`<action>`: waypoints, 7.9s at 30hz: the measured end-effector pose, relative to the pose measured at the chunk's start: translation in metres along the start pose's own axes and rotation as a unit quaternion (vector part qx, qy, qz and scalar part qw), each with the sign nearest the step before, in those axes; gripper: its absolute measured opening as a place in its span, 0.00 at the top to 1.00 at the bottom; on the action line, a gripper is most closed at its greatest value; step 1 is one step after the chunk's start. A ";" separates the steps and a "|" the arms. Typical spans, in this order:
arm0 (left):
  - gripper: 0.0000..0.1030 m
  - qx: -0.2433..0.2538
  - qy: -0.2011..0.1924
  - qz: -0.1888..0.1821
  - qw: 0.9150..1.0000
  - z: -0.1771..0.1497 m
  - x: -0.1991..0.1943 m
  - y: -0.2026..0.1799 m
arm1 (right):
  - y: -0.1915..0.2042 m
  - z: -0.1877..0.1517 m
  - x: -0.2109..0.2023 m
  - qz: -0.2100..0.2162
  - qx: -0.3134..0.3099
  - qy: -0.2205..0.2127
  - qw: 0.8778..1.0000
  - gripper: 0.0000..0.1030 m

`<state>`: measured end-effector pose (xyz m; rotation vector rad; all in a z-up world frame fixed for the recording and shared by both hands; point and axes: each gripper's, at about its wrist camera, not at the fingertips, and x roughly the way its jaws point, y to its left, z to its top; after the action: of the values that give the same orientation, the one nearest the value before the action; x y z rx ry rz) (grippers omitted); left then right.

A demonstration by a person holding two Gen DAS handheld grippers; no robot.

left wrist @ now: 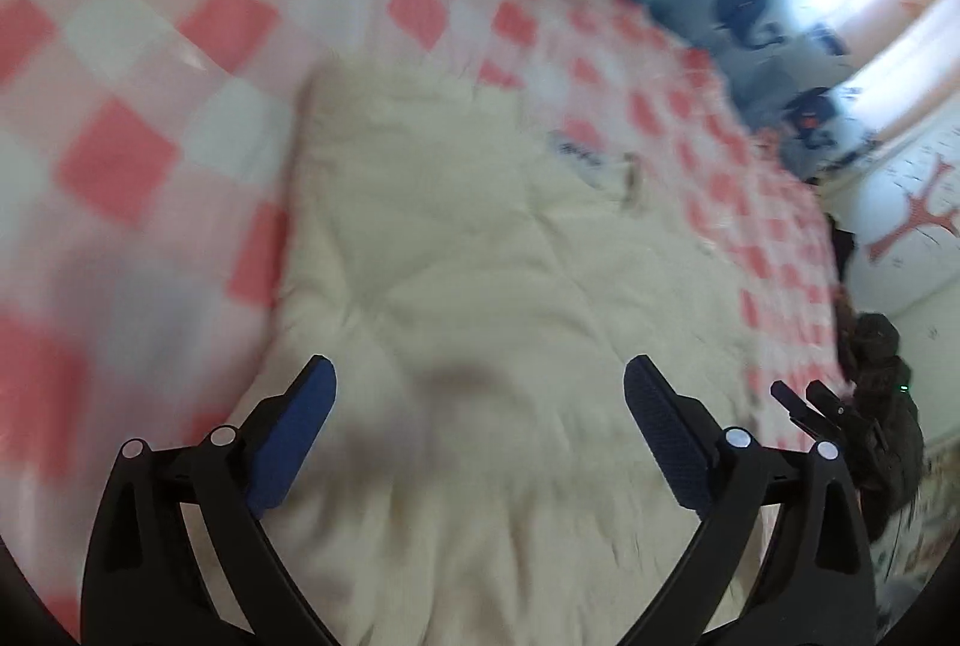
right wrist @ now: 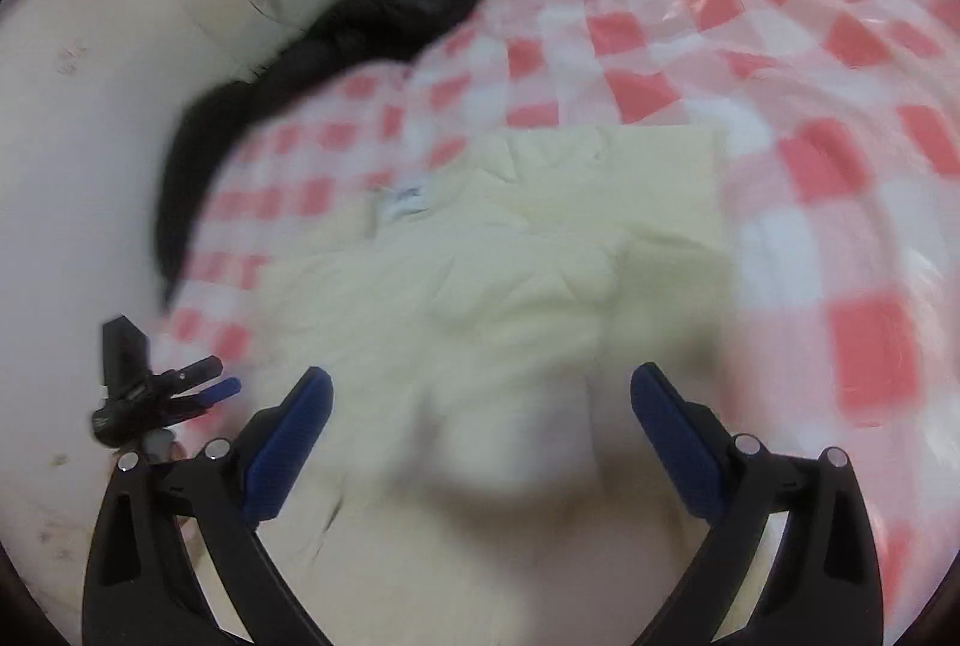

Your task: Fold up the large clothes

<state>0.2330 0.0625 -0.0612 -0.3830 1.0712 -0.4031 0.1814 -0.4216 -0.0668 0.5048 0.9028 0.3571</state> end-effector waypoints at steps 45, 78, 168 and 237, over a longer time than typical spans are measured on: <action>0.10 0.156 -0.063 0.264 0.950 -0.318 -0.231 0.016 | -0.012 -0.297 -0.163 0.010 0.168 0.092 0.981 0.07; 0.10 -0.073 0.025 -0.022 0.997 -0.277 -0.218 0.104 | -0.028 -0.300 -0.151 0.016 0.173 0.109 0.979 0.07; 0.93 -0.067 -0.017 -0.119 0.990 -0.297 -0.336 0.045 | 0.052 -0.294 -0.304 0.180 0.065 -0.045 0.980 0.88; 0.15 -0.034 -0.066 -0.025 0.997 -0.154 -0.064 -0.029 | 0.023 -0.132 -0.114 -0.126 -0.050 -0.145 0.980 0.56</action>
<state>0.0645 0.0525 -0.0643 -0.4912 0.9492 -0.3818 0.0061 -0.4243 -0.0480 0.3339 0.6515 0.0920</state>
